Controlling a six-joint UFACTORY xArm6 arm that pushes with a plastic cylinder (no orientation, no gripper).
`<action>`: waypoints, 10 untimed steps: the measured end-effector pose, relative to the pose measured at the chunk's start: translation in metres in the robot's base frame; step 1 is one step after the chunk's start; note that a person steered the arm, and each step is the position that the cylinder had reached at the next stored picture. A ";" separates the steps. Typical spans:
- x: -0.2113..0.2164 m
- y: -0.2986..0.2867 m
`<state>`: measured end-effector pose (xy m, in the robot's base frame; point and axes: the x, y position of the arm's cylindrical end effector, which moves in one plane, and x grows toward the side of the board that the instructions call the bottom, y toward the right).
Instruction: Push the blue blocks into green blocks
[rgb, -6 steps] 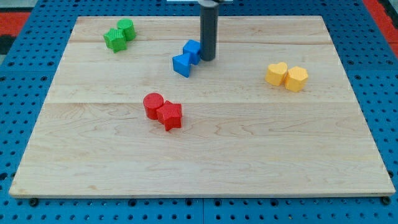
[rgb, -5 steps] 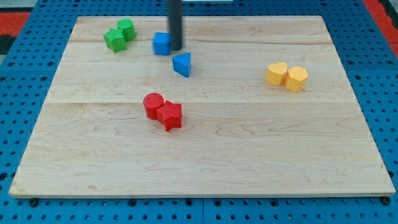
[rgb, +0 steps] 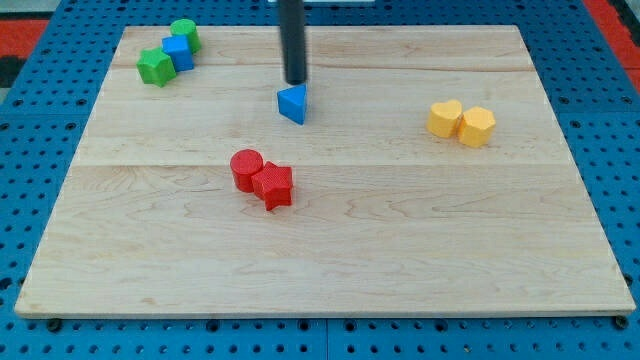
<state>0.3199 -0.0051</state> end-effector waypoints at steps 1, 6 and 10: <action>0.039 0.035; 0.030 -0.163; -0.010 0.044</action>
